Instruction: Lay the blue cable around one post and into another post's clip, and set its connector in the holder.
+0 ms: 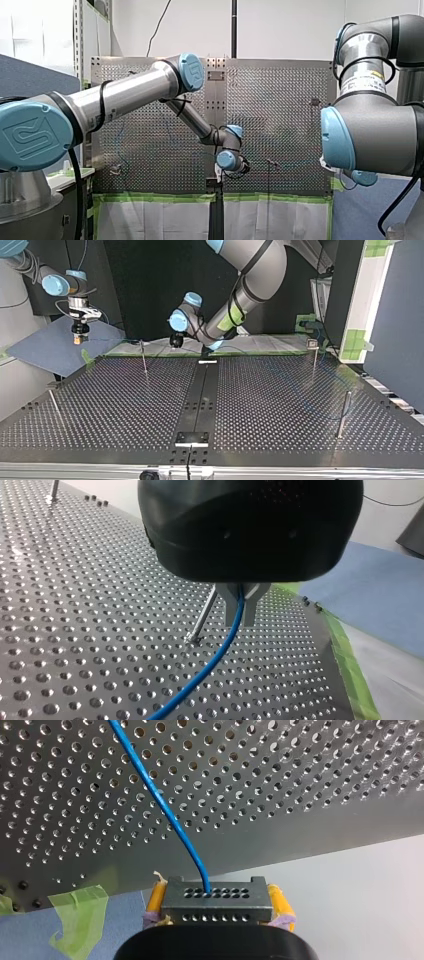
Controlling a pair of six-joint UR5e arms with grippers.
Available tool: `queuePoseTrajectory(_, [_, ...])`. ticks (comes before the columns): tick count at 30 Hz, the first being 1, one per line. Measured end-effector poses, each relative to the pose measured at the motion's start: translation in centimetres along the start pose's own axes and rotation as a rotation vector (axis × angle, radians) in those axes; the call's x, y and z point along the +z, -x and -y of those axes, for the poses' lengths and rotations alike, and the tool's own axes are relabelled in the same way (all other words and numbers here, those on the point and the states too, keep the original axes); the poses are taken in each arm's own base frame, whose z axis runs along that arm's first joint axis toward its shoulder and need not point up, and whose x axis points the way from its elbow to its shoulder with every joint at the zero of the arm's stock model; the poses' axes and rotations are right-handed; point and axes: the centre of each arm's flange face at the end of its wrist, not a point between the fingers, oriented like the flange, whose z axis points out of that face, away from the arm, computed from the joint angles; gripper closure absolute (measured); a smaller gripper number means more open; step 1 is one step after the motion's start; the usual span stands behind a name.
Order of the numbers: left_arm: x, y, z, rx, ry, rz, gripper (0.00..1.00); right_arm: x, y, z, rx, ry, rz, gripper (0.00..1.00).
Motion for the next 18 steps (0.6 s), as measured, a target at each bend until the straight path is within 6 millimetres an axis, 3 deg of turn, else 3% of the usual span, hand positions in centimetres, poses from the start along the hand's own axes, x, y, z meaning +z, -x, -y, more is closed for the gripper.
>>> queuePoseTrajectory(16, [0.5, 0.6, -1.2, -0.029, -0.004, -0.014, 1.00, 0.9, -0.3, 0.3, -0.001, -0.010, -0.001, 1.00])
queuePoseTrajectory(18, [0.5, 0.6, -1.2, -0.028, -0.004, -0.016, 0.89, 0.9, -0.3, 0.3, -0.001, -0.011, -0.001, 1.00])
